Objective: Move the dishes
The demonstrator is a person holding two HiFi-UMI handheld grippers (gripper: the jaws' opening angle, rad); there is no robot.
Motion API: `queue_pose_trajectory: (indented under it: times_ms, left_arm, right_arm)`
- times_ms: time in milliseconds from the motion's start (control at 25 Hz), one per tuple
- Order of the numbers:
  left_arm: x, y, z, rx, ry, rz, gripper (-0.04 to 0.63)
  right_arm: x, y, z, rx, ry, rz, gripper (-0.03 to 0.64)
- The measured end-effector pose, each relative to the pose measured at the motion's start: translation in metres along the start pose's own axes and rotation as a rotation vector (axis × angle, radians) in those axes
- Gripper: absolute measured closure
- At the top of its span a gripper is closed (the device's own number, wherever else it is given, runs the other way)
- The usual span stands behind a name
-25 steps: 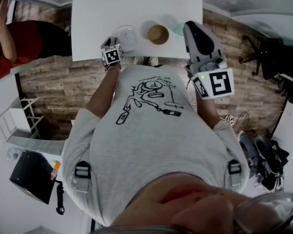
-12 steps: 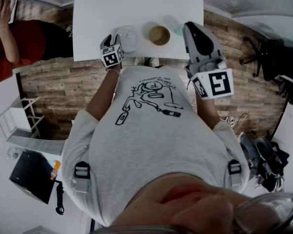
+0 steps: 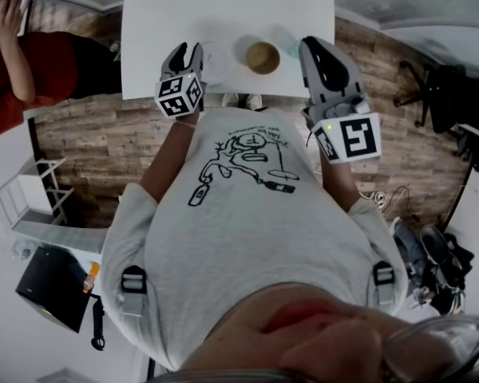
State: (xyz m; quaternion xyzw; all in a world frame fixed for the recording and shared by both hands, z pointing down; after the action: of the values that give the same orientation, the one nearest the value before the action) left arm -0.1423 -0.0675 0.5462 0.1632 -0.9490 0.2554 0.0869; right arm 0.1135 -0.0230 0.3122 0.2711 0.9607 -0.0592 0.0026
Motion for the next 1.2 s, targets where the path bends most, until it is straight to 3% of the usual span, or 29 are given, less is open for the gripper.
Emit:
queue_pose_trajectory:
  times_ms: [160,400,560,920,1200]
  left_arm:
    - [-0.019,0.019,0.035,-0.079,-0.048,-0.056,0.452]
    - [-0.058,0.053,0.086,-0.209,-0.207,-0.137,0.454]
    - [-0.083,0.085,0.118,-0.307,-0.274,-0.177,0.477]
    - [-0.134,0.126,0.168,-0.383,-0.285,-0.329,0.491]
    - [-0.145,0.137,0.179,-0.392,-0.29,-0.373,0.494]
  right_arm:
    - [0.0,0.001,-0.001,0.007,0.01,-0.003,0.568]
    - [0.002,0.004,-0.003,0.023,0.017,0.002,0.568]
    - [0.008,0.009,0.001,0.003,0.031,0.003,0.569]
    - [0.009,0.013,0.006,-0.014,0.035,0.003,0.571]
    - [0.011,0.013,0.008,-0.009,0.049,-0.001,0.578]
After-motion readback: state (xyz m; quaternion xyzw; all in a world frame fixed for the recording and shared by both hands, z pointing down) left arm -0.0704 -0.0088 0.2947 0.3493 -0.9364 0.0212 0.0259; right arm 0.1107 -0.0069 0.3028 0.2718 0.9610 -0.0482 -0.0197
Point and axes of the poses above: the fingertips, and each gripper's own axes: y backward along the fingers, x to its left, z out of its top, the point moved 5 cm from there along y, backward along the fingers, and after that the axes turned 2 degrees about -y, right-handed, at the moved point
